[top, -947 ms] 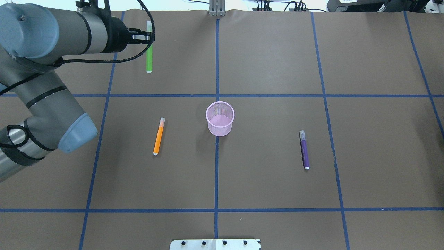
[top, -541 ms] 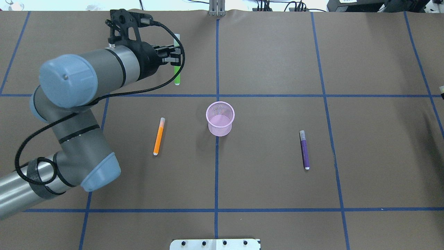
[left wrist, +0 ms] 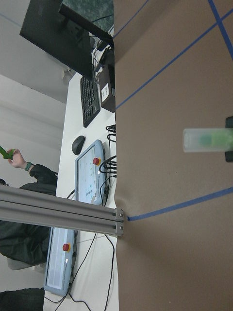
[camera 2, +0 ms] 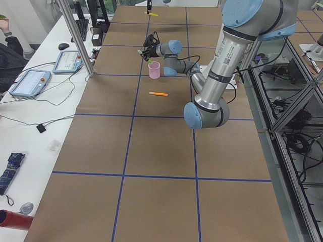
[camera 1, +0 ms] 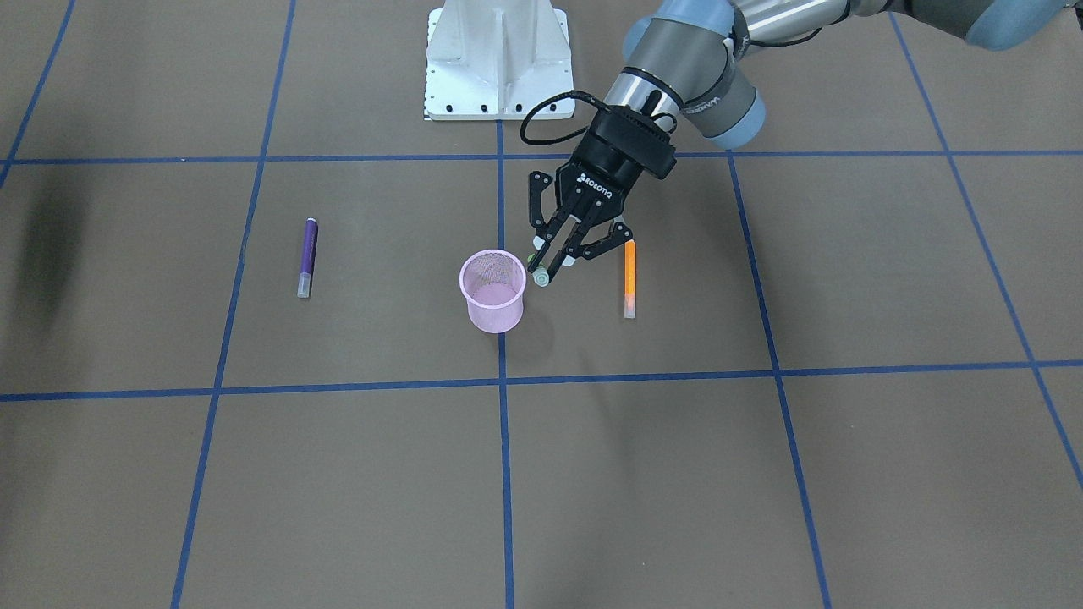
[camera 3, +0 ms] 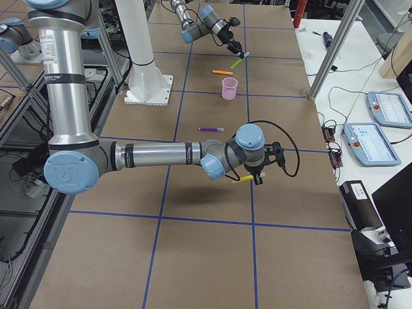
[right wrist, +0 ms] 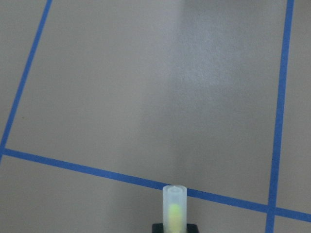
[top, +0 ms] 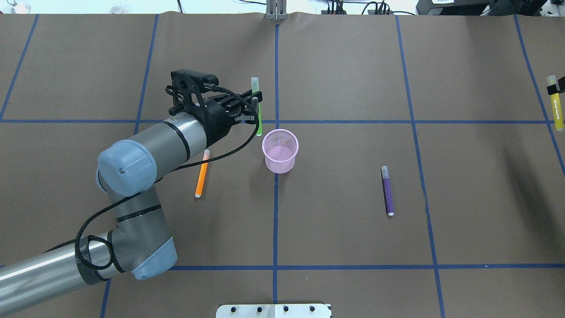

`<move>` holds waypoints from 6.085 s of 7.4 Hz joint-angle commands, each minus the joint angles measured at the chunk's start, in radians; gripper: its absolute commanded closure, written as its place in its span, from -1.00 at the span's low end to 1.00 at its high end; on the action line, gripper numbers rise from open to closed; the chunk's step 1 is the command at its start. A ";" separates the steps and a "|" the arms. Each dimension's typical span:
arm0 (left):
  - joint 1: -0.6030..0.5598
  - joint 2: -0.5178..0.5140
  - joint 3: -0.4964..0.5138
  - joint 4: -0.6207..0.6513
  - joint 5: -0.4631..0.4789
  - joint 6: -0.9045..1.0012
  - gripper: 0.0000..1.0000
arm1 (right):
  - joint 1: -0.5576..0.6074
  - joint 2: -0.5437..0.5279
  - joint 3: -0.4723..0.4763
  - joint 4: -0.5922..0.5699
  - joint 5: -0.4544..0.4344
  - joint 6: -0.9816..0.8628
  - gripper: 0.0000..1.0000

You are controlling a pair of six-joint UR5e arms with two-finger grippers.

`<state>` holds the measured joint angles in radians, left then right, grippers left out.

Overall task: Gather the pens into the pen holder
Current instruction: 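Move the green marker over the purple cup and drop it in, then raise left gripper from cup while right gripper brings highlighter over cup, then grasp orange marker with left gripper while right holds highlighter above cup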

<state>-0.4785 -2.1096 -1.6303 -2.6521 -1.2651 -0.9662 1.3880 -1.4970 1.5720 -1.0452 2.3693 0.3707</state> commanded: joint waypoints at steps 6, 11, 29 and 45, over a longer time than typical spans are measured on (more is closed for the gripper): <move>0.083 -0.113 0.240 -0.149 0.062 0.007 1.00 | 0.000 0.050 0.076 0.023 -0.004 0.062 1.00; 0.084 -0.116 0.245 -0.155 0.055 0.006 -0.97 | -0.001 0.053 0.082 0.152 -0.008 0.119 1.00; -0.293 0.013 -0.073 0.948 -0.717 0.003 -0.97 | -0.857 0.317 0.223 0.505 -1.002 0.417 1.00; -0.135 -0.053 0.093 0.951 -0.715 -0.040 -0.53 | -0.934 0.431 0.141 0.442 -1.067 0.428 1.00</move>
<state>-0.6199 -2.1617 -1.5428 -1.7020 -1.9804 -1.0075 0.4542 -1.0685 1.7136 -0.6031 1.3021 0.7967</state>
